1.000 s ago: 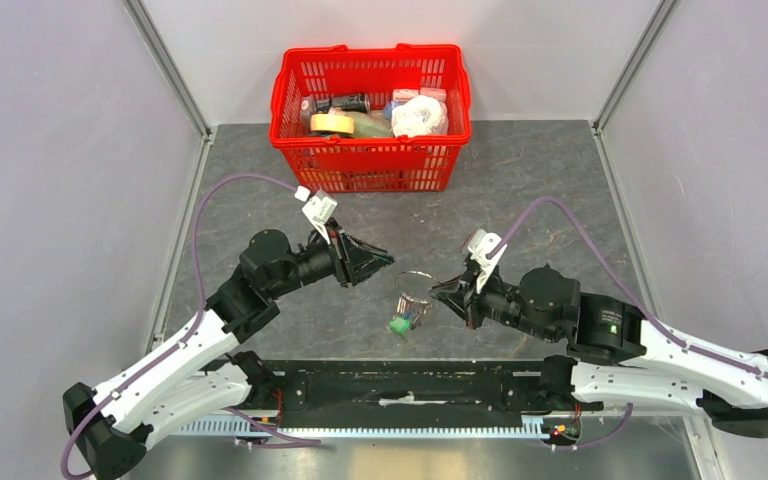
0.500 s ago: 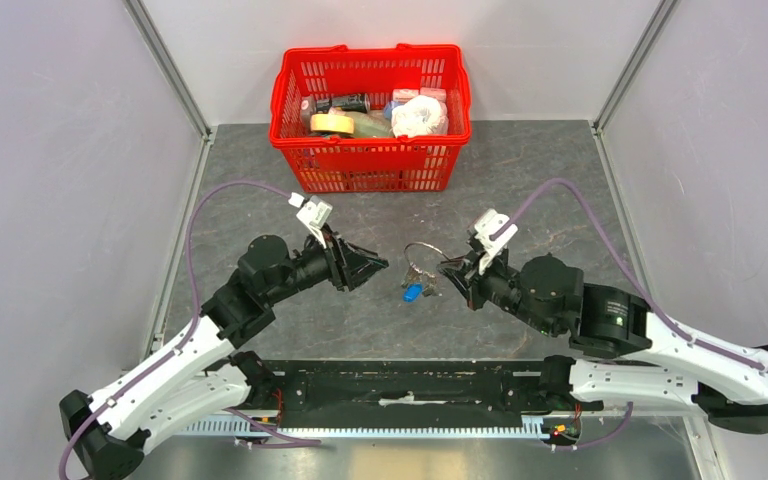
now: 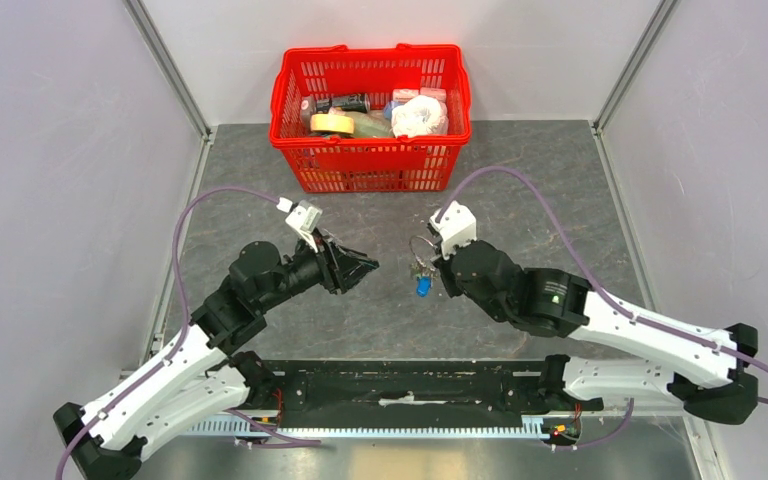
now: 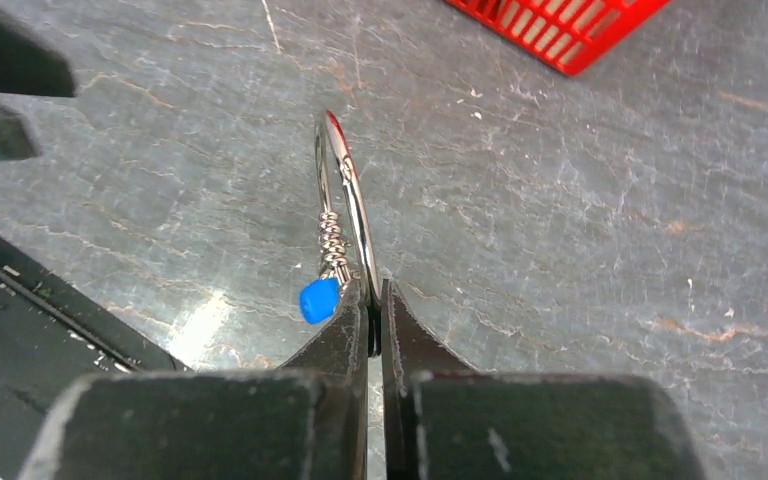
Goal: Put the keys on the keyring
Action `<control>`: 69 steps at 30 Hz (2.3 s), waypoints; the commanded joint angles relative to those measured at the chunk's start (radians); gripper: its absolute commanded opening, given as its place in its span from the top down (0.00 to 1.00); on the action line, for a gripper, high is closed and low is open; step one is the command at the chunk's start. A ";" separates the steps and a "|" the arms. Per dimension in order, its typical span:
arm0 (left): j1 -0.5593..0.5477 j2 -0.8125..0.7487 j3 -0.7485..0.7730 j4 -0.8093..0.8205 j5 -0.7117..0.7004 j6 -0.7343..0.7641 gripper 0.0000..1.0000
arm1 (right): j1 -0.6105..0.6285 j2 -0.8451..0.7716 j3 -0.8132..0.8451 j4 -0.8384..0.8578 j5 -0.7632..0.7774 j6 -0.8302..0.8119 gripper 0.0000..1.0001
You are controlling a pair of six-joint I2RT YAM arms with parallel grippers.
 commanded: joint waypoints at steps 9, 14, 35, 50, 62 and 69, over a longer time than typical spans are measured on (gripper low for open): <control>0.002 -0.045 -0.003 -0.037 -0.034 0.035 0.52 | -0.186 0.120 -0.151 0.129 -0.187 0.176 1.00; 0.002 -0.051 -0.004 -0.045 -0.035 0.035 0.52 | -0.200 0.196 -0.219 0.209 -0.236 0.246 1.00; 0.003 -0.098 -0.009 -0.082 -0.095 0.044 0.50 | -0.216 0.222 -0.208 0.286 -0.147 0.346 0.41; 0.002 -0.027 0.206 -0.345 -0.341 0.055 0.25 | -0.216 0.162 0.078 -0.067 0.068 0.275 0.03; 0.002 -0.038 0.221 -0.326 -0.393 0.139 0.16 | -0.217 0.040 0.110 -0.061 0.100 0.231 0.03; 0.002 -0.018 0.281 -0.384 -0.424 0.158 0.15 | -0.216 0.025 0.127 -0.062 0.106 0.202 0.01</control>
